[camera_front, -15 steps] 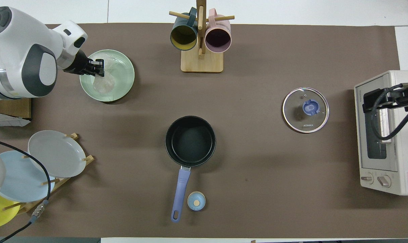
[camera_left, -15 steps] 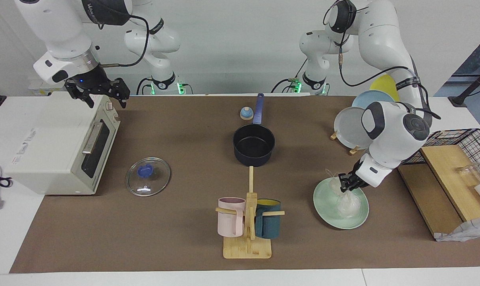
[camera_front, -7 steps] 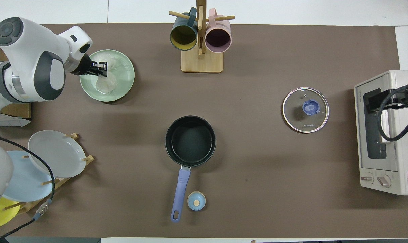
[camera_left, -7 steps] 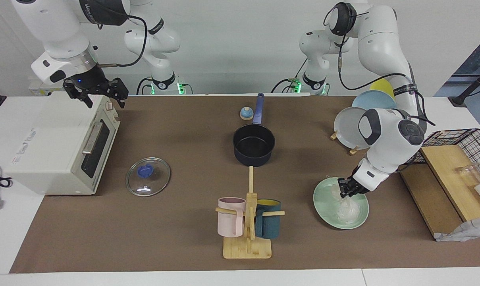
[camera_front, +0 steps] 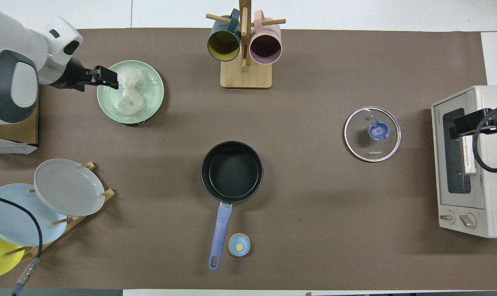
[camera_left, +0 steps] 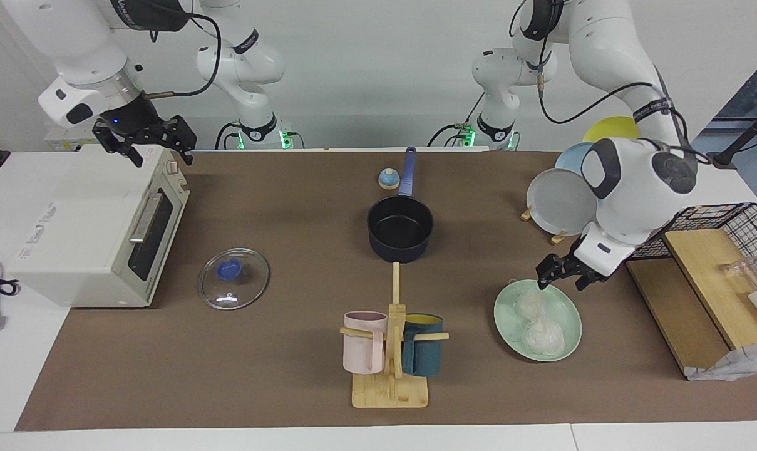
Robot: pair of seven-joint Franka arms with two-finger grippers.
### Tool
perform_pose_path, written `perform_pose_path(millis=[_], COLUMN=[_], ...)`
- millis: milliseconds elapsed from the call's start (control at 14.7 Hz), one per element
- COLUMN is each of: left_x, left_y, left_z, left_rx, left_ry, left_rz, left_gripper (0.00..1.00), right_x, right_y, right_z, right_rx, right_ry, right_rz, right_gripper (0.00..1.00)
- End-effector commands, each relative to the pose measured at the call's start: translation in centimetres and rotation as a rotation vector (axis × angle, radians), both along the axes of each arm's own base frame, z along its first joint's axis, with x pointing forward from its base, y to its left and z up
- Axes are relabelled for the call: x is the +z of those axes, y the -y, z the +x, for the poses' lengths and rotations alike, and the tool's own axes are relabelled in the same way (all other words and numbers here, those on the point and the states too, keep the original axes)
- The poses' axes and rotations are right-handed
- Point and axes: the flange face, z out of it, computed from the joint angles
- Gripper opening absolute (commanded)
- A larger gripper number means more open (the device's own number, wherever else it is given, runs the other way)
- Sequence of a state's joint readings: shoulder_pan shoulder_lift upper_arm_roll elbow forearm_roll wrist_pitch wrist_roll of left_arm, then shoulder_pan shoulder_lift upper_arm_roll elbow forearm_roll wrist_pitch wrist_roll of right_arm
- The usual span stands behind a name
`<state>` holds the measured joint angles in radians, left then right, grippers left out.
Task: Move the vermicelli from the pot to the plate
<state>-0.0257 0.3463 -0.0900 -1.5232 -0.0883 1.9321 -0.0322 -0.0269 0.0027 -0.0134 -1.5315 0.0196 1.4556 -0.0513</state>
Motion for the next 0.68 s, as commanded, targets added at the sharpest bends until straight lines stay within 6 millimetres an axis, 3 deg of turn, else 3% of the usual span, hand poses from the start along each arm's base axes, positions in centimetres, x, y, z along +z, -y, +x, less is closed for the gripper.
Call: perform_pose_path(millis=[0,204,340,476,613], left_x=[6.3,12.0,14.2,15.0,14.4], left_y=[-1.2,-1.5,-1.6,-1.6,-1.6], left_z=[-3.6,-7.6,-9.8,-11.7,-12.6], left_rx=[0.02,0.02,0.05,0.062,0.063], left_ry=[-0.013,-0.033,-0.057,-0.102,-0.129], left_rz=[0.06,0.09,0.099,0.119,0.125], left_gripper=[1.0,1.0,1.0,1.0,1.0], right_x=[0.2,0.2,0.2,0.3,0.4], right_y=[-0.4,-0.7,-0.7,-0.3,-0.2], right_z=[-0.2,-0.2,-0.1,0.1,-0.1], right_rx=[0.033,0.042,0.039,0.032,0.031], right_ry=[0.031,0.031,0.038,0.05,0.048], right_rz=[0.015,0.007,0.005,0.008,0.012], right_gripper=[1.0,1.0,1.0,1.0,1.0])
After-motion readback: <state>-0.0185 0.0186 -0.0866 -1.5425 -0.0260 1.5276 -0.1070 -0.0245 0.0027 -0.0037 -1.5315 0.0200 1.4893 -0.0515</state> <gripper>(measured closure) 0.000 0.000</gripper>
